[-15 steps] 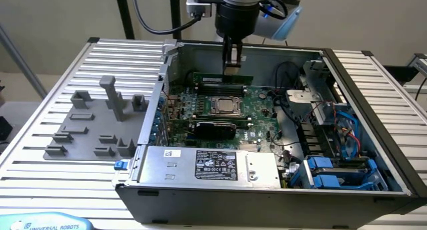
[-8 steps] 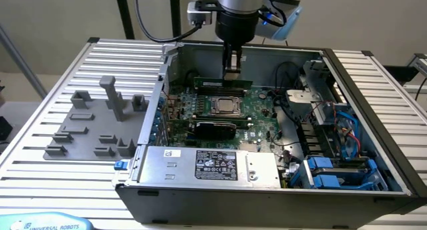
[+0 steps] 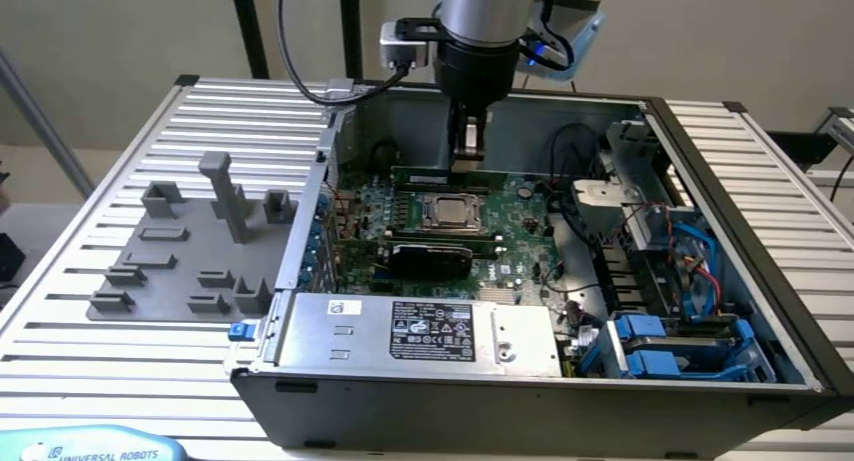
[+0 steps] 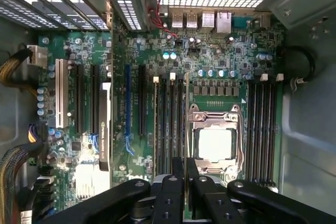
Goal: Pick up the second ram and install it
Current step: 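Insert the second ram into the second slot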
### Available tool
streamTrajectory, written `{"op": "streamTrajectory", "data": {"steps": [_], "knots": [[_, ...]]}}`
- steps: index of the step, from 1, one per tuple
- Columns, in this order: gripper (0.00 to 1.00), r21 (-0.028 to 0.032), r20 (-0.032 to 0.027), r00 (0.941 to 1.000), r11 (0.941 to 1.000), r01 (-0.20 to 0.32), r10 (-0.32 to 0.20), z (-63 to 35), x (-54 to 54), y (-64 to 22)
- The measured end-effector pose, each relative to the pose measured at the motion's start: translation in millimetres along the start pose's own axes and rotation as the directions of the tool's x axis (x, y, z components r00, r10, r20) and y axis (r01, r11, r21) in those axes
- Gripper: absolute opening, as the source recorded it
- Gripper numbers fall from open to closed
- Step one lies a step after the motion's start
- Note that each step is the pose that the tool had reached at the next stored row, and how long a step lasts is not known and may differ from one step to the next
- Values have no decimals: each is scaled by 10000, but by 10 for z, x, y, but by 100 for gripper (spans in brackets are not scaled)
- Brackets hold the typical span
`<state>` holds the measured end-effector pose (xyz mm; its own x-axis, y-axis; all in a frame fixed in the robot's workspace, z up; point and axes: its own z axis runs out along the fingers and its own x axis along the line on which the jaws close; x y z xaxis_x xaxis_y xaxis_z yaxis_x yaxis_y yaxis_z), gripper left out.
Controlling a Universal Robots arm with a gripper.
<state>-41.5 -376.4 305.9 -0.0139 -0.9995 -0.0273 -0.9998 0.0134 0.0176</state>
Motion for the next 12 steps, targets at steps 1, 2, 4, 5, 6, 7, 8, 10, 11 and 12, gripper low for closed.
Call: {"op": "streamTrajectory", "data": {"steps": [1,2,4,5,6,7,8,10,11,12], "knots": [[14,-1,-1,10000,10000,0,0,19,5,-4],[14,-1,-1,10000,10000,0,0,37,10,-7],[14,0,-1,10000,10000,0,0,73,23,-11],[14,0,0,10000,10000,0,0,91,30,-11],[14,0,0,10000,10000,-1,1,108,37,-12],[14,-1,-2,10000,10000,0,0,126,44,-12],[14,0,-1,10000,10000,0,0,145,52,-13],[14,0,0,10000,10000,-1,1,180,66,-14],[14,0,-1,10000,10000,0,0,199,73,-15],[14,0,-1,10000,10000,0,0,217,80,-15]]}}
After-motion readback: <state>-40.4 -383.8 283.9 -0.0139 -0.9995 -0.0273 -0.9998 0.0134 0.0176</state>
